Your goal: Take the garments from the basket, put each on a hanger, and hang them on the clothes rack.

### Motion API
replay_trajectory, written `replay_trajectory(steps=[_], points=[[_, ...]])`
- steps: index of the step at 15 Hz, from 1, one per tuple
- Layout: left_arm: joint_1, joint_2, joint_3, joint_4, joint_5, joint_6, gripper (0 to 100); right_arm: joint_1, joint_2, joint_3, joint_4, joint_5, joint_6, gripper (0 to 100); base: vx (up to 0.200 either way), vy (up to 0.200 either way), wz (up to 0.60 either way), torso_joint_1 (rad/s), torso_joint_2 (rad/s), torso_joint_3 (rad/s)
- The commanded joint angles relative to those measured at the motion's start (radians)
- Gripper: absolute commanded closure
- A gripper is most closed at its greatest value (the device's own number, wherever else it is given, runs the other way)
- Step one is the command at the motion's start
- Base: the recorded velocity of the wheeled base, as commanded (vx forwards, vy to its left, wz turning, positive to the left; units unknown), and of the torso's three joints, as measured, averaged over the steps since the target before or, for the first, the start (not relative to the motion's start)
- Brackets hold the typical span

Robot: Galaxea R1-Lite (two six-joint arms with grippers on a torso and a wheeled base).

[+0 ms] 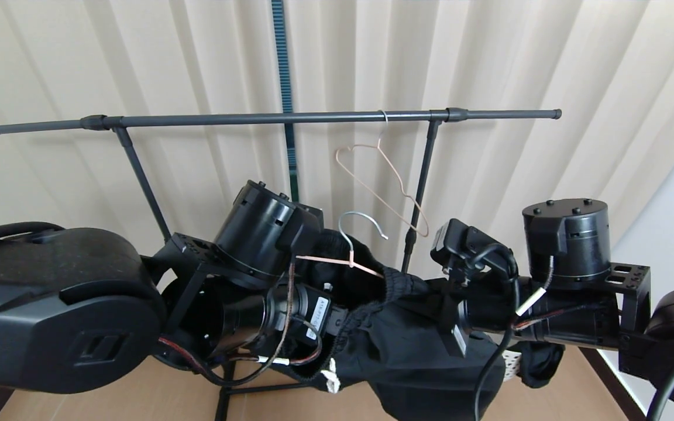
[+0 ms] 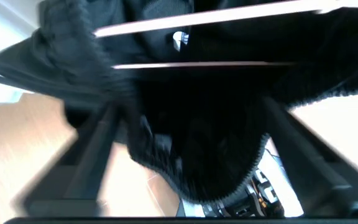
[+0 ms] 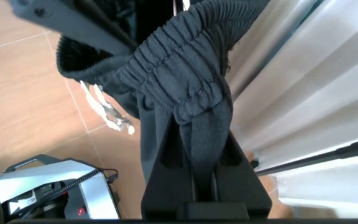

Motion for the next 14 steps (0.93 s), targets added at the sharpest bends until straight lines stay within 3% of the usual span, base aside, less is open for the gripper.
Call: replay_trajectory(steps=[1, 4, 6, 9, 12, 13, 14], points=[[-0.003, -0.033, 0.008, 0.002, 0.001, -0.001, 0, -0.002, 0.002, 0.005, -0.002, 0.004, -0.001, 100, 0.000, 0.000, 0.00, 0.000, 0.00, 0.000], [-0.008, -0.127, 0.075, 0.002, -0.001, 0.002, 0, -0.021, 0.003, 0.000, -0.002, 0.007, -0.001, 100, 0.000, 0.000, 0.00, 0.000, 0.00, 0.000], [-0.013, -0.201, 0.132, 0.001, -0.004, 0.008, 0, -0.041, 0.008, -0.002, -0.005, 0.049, -0.001, 100, 0.000, 0.000, 0.00, 0.000, 0.00, 0.000], [-0.020, -0.227, 0.158, 0.001, -0.004, 0.008, 0, -0.045, 0.009, -0.002, -0.007, 0.066, -0.001, 100, 0.000, 0.000, 0.00, 0.000, 0.00, 0.000], [0.072, -0.372, 0.266, -0.007, -0.022, 0.117, 0, -0.104, 0.018, 0.002, -0.005, 0.204, -0.006, 100, 0.000, 0.000, 0.00, 0.000, 0.00, 0.000], [0.155, -0.391, 0.289, -0.056, -0.090, 0.195, 0, -0.116, 0.022, 0.006, -0.007, 0.254, -0.007, 100, 0.000, 0.000, 0.00, 0.000, 0.00, 0.000], [0.251, -0.409, 0.316, -0.140, -0.231, 0.267, 0, -0.131, 0.022, 0.008, -0.012, 0.297, -0.009, 100, 0.000, 0.000, 0.00, 0.000, 0.00, 0.000]])
